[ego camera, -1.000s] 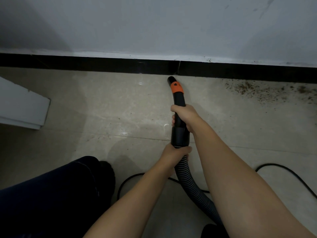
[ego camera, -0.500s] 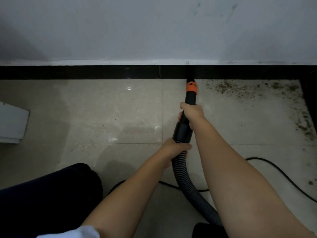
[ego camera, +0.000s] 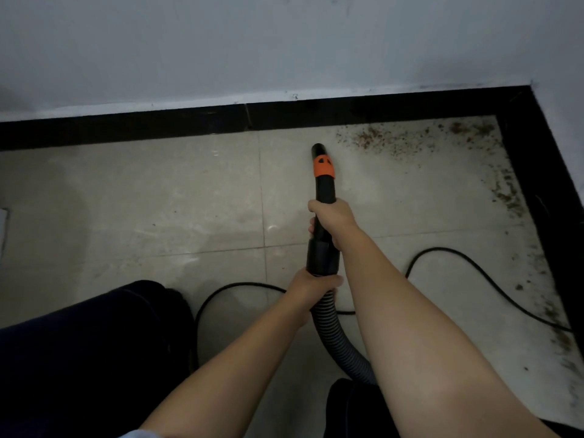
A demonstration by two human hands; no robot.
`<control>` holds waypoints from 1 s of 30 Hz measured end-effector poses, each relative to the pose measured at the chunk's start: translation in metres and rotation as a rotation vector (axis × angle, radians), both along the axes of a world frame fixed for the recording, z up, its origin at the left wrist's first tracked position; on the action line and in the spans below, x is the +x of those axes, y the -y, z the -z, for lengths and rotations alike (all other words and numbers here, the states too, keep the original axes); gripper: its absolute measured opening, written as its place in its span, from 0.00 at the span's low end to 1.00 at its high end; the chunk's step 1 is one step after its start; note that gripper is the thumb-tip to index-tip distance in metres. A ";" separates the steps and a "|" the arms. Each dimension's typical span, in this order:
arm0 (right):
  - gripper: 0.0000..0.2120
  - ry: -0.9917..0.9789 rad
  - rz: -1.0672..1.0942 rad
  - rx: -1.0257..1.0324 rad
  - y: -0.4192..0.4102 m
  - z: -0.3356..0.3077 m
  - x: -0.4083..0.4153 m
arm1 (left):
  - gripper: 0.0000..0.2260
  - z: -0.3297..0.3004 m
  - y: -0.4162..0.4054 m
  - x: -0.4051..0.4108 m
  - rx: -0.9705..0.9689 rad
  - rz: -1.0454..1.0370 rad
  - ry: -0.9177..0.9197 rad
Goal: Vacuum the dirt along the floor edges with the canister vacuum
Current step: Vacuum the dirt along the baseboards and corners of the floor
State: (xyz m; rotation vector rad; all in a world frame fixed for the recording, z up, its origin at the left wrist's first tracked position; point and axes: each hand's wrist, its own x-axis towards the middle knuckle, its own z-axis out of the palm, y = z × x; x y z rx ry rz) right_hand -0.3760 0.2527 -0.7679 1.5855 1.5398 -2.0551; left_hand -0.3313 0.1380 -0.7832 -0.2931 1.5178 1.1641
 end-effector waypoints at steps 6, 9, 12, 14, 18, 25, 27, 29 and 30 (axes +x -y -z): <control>0.07 0.031 0.170 0.038 -0.039 -0.004 0.045 | 0.04 -0.003 -0.035 0.025 -0.001 0.186 -0.006; 0.04 0.032 0.263 0.035 -0.055 -0.007 0.065 | 0.04 -0.007 -0.050 0.032 0.003 0.294 -0.005; 0.05 0.036 0.359 0.032 -0.066 -0.007 0.077 | 0.07 -0.009 -0.060 0.033 0.027 0.359 -0.007; 0.05 0.044 0.414 0.036 -0.074 -0.008 0.082 | 0.08 -0.010 -0.067 0.033 0.039 0.388 -0.003; 0.05 0.060 0.479 0.050 -0.083 -0.007 0.090 | 0.08 -0.010 -0.076 0.034 0.048 0.431 0.007; 0.05 0.042 0.278 0.044 -0.065 -0.004 0.068 | 0.04 -0.001 -0.060 0.039 -0.001 0.264 -0.005; 0.05 0.040 0.176 0.039 -0.054 -0.004 0.058 | 0.08 0.003 -0.051 0.041 -0.004 0.166 -0.001; 0.05 0.035 0.095 0.028 -0.045 -0.004 0.050 | 0.13 0.004 -0.044 0.043 -0.005 0.080 0.001; 0.05 0.030 0.067 0.020 -0.042 -0.004 0.047 | 0.14 0.004 -0.041 0.044 -0.004 0.045 -0.001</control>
